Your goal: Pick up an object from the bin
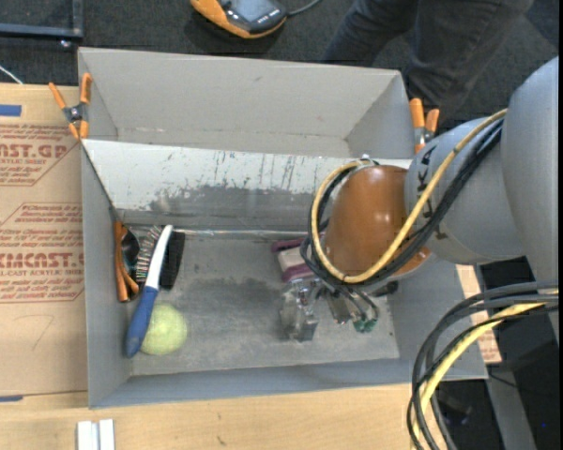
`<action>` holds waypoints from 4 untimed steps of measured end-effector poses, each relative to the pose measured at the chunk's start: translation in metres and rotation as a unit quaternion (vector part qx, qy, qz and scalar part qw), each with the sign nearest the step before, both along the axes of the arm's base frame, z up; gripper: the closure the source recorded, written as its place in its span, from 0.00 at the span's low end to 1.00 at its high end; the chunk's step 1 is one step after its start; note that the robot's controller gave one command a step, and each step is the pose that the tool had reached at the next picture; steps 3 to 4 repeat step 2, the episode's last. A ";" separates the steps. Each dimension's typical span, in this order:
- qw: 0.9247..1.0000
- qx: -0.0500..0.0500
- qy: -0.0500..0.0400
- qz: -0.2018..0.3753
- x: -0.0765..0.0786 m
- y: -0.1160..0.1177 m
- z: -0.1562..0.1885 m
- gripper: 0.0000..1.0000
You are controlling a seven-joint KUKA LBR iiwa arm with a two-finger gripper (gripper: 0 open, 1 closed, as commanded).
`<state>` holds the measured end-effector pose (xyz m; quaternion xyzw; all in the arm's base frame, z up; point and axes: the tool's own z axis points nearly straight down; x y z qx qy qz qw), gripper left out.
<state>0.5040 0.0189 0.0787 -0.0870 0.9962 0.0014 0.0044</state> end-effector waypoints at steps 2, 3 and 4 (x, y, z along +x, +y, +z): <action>0.958 -0.002 -0.001 0.286 -0.009 0.051 0.018 1.00; 0.958 -0.002 -0.001 0.286 -0.009 0.051 0.018 1.00; 0.958 -0.002 -0.001 0.286 -0.009 0.051 0.018 1.00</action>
Offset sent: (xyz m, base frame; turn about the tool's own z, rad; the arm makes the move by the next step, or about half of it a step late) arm -0.0157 0.0586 0.0237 -0.5927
